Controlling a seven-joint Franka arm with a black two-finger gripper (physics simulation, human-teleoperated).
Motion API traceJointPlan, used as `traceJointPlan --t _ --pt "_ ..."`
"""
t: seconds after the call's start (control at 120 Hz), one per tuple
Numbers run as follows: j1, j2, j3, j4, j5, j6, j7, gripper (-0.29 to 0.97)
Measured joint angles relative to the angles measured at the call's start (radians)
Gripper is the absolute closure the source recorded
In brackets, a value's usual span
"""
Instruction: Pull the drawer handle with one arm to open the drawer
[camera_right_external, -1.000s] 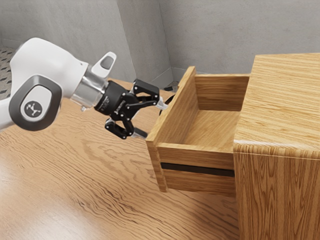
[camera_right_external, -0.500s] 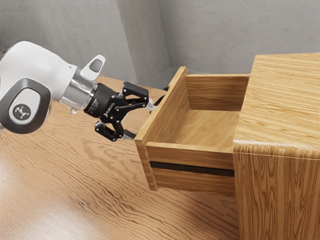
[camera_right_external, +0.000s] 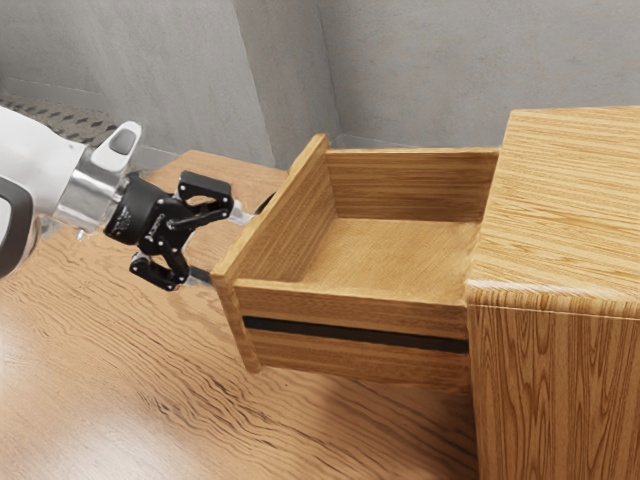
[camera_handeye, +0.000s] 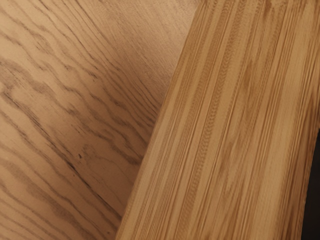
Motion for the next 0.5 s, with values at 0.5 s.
traceJointPlan --t 0.5 --pt "0.294 0.024 -0.161 0.38 -0.153 -0.355 0.046 0.01"
